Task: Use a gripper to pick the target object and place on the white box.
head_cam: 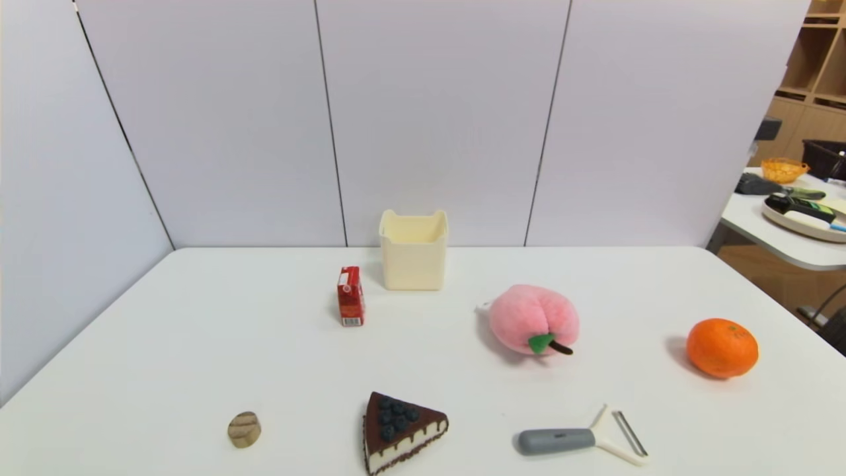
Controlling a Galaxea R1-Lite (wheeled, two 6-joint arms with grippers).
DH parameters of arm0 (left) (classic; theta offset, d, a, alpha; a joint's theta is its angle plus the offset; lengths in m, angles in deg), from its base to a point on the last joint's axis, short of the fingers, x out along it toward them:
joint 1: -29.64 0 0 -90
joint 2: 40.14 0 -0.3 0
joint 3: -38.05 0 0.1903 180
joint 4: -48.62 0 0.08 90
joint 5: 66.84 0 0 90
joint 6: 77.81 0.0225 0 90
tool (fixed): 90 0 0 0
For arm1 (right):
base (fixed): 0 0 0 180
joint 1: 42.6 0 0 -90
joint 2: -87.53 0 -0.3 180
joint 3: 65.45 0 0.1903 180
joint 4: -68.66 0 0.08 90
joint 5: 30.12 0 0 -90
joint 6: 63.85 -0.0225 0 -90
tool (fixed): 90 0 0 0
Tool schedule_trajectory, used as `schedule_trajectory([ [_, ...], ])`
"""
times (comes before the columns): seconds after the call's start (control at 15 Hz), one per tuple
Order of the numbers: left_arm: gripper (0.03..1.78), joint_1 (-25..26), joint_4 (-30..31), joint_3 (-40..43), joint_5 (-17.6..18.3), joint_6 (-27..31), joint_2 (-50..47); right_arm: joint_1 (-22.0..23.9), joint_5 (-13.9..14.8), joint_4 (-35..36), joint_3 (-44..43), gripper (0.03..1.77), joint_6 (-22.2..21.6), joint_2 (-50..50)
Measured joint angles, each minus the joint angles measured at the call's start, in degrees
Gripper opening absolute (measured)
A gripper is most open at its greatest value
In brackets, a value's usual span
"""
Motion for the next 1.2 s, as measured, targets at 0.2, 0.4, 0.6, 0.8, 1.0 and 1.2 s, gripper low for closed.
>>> schedule_trajectory([
  [0.2, 1.69, 0.0, 0.0, 0.0, 0.0, 0.0, 0.0, 0.0, 0.0, 0.0, 0.0, 1.70, 0.0, 0.0],
  [0.4, 1.69, 0.0, 0.1, 0.0, -1.4, -2.9, 0.0, 0.0, 0.0, 0.0, 0.0, 1.70, 0.0, 0.0],
  [0.6, 1.69, 0.0, 0.2, 0.0, -1.5, -3.0, 0.0, 0.0, 0.0, 0.0, 0.0, 1.70, 0.0, 0.0],
  [0.8, 1.69, 0.0, 0.2, 0.0, -1.6, -3.0, 0.7, 0.0, 0.0, 0.0, 0.0, 1.70, 0.0, 0.0],
  [1.0, 1.69, 0.0, 0.2, 0.0, -1.6, -3.1, 1.4, 0.0, 0.0, 0.0, 0.0, 1.70, 0.0, 0.0],
  [1.2, 1.69, 0.1, 0.9, -0.9, -1.8, -2.9, 2.1, 0.0, 0.0, 0.0, 0.0, 1.70, 0.0, 0.0],
])
